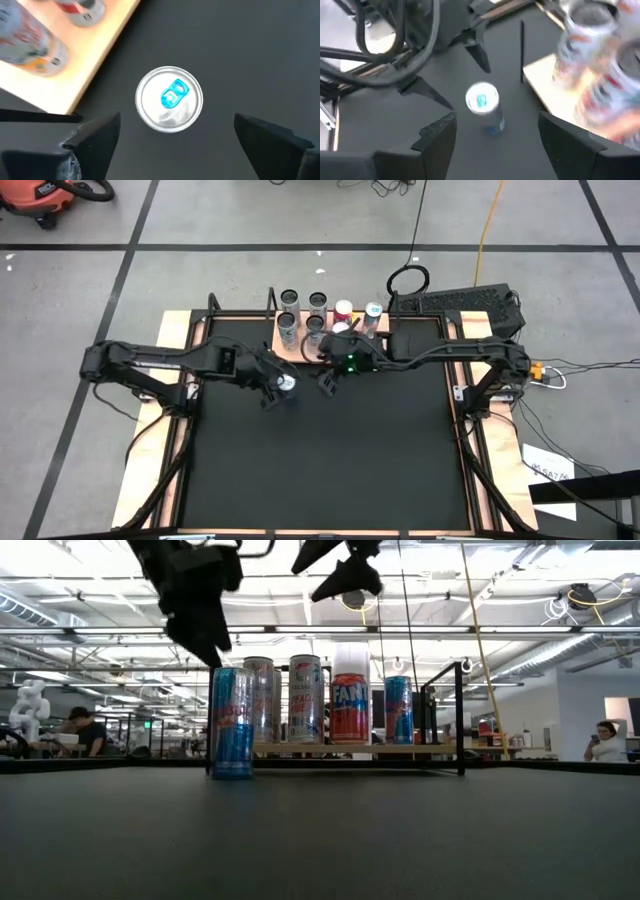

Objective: Place canned beverage on shelf
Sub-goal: Put the blue soda can on the shelf aligned with the other blue soda can

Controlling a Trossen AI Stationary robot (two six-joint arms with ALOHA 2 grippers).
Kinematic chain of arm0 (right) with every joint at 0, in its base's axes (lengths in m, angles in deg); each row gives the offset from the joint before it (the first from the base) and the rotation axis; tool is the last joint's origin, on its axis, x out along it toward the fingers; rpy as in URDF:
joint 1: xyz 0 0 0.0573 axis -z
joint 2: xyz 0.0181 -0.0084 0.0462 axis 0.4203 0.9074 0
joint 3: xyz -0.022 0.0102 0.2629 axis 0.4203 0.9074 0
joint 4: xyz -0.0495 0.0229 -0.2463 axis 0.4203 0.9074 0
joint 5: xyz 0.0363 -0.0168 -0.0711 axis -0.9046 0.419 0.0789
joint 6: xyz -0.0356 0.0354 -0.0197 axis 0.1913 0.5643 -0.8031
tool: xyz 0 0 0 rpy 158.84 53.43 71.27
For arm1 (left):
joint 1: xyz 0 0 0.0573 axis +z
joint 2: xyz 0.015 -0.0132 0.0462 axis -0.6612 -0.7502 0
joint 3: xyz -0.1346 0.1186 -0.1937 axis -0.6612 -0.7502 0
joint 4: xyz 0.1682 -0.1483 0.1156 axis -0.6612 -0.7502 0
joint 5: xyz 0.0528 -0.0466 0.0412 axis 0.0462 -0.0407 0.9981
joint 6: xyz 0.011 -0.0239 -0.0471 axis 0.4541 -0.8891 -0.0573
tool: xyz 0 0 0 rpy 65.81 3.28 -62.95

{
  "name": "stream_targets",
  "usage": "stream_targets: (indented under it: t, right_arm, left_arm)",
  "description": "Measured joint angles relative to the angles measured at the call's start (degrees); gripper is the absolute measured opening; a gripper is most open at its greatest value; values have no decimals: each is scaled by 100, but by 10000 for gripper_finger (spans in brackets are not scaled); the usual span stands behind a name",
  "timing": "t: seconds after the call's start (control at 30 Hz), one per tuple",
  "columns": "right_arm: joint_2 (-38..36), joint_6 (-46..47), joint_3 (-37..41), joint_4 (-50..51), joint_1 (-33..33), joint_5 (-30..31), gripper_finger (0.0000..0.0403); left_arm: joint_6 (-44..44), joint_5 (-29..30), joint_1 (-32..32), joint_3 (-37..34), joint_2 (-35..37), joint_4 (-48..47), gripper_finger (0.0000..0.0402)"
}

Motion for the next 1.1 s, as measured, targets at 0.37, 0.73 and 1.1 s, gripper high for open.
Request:
stream_targets:
  t: [0.37, 0.73, 1.1]
  right_arm:
    - [1094, -1723, -2, -1686, -32, -43, 309]
    - [1917, -1956, -4, -2219, -32, -198, 363]
    - [2414, -1204, -4, -2438, 27, -183, 359]
  left_arm:
    - [270, 767, 202, 244, 1389, -524, 395]
    - [195, 1555, 543, 241, 2127, -909, 396]
    - [108, 1577, 764, 239, 1954, -876, 396]
